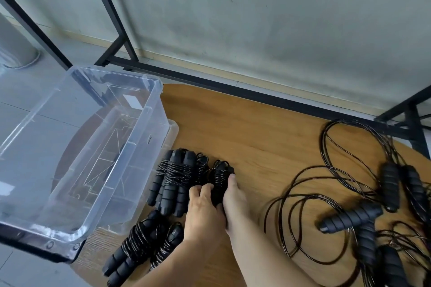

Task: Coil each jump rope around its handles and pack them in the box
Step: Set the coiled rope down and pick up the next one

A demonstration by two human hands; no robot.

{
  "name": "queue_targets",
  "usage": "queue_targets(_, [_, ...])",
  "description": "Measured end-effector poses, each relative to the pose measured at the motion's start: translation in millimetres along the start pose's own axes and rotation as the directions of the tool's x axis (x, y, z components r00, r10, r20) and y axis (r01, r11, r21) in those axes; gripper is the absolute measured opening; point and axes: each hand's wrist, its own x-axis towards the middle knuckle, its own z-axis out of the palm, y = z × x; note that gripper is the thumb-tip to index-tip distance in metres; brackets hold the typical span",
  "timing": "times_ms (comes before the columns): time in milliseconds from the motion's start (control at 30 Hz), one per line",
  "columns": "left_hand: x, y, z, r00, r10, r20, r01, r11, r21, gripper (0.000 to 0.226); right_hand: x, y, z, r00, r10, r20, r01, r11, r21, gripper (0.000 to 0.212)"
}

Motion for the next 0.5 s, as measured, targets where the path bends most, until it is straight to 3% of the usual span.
queue_targets(100, [3, -4, 0, 0.999, 0.032, -0.033, -0.031, 0.999, 0.015, 0.048, 25, 18, 6, 0.998, -0.062, 0.033, 0.065, 0.990, -0.124, 0.088])
queue_targets(267, [2, -9, 2, 0.993, 0.091, -0.071, -0.083, 0.990, 0.115, 0.051, -37, -20, -13, 0.996, -0.037, 0.083, 0.045, 0.995, -0.087, 0.035])
queue_targets(367, [2, -10, 4, 0.991, 0.099, -0.085, -0.086, 0.986, 0.146, 0.051, -34, -18, -18, 0.992, -0.099, 0.078, 0.112, 0.976, -0.187, 0.051])
queue_targets(500, [3, -11, 6, 0.990, 0.112, -0.089, -0.101, 0.988, 0.118, 0.051, -28, -19, -26, 0.988, -0.048, 0.144, 0.065, 0.991, -0.116, 0.030])
